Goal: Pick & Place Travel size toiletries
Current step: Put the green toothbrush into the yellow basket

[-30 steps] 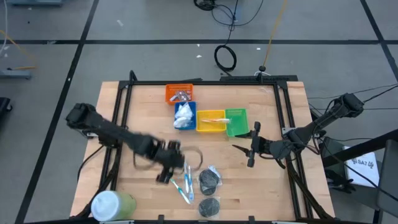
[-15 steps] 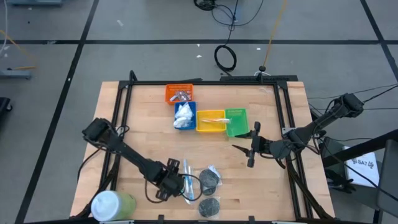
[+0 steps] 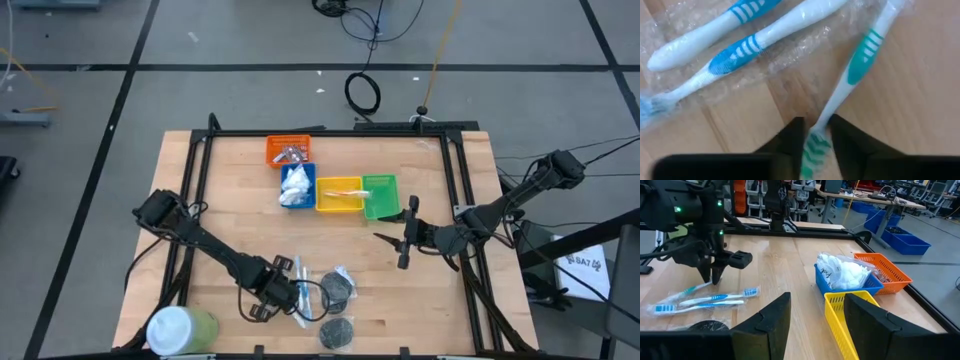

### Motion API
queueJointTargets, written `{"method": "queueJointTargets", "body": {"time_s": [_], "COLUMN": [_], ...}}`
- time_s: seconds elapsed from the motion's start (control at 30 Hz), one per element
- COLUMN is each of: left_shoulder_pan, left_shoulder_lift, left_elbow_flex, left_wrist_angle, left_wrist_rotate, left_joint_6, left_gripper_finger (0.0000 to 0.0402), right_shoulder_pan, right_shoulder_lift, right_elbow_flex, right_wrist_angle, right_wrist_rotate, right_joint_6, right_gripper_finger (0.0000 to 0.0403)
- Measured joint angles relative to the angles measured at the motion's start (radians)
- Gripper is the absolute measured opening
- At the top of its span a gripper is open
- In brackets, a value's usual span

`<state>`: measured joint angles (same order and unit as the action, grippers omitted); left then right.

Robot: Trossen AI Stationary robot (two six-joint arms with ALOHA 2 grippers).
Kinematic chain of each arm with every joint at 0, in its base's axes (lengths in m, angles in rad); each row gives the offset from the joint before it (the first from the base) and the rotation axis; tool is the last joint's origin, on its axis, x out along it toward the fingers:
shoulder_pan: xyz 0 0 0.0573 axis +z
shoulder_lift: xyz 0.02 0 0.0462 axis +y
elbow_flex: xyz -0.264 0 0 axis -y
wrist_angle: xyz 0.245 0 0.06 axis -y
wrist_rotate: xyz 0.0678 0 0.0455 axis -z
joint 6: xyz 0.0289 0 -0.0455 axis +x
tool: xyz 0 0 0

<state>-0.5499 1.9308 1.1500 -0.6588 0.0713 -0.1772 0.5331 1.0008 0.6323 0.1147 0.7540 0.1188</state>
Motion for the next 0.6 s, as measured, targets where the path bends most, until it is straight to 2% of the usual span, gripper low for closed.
{"method": "queueJointTargets", "body": {"time_s": [0.1, 0.13, 0.3, 0.4, 0.5, 0.6], "left_shoulder_pan": [0.006, 0.011, 0.011, 0.004, -0.005, 0.001], "left_shoulder_lift": [-0.001, -0.001, -0.04, -0.102, -0.217, -0.317], "left_elbow_flex": [0.0, 0.0, -0.005, -0.014, -0.008, -0.007], "left_wrist_angle": [-0.015, -0.025, -0.07, -0.087, -0.099, -0.086], "left_wrist_rotate": [0.035, 0.065, 0.143, 0.145, 0.074, -0.09], "left_joint_6": [0.02, 0.02, -0.009, -0.017, -0.017, 0.018], "left_gripper_finger": [0.0025, 0.0014, 0.0007, 0.0003, 0.0, 0.0001], "right_shoulder_pan": [0.0, 0.0, 0.0, 0.0, 0.0, 0.0], "right_shoulder_lift": [0.0, 0.0, 0.0, 0.0, 0.0, 0.0], "right_elbow_flex": [0.0, 0.0, 0.0, 0.0, 0.0, 0.0], "right_wrist_angle": [0.001, 0.0, 0.001, 0.001, 0.001, 0.0], "right_wrist_rotate": [0.0, 0.0, 0.0, 0.0, 0.0, 0.0], "right_joint_6": [0.0, 0.0, 0.0, 0.0, 0.0, -0.001], "right_gripper_finger": [0.0171, 0.0171, 0.0171, 0.0171, 0.0171, 0.0171]}}
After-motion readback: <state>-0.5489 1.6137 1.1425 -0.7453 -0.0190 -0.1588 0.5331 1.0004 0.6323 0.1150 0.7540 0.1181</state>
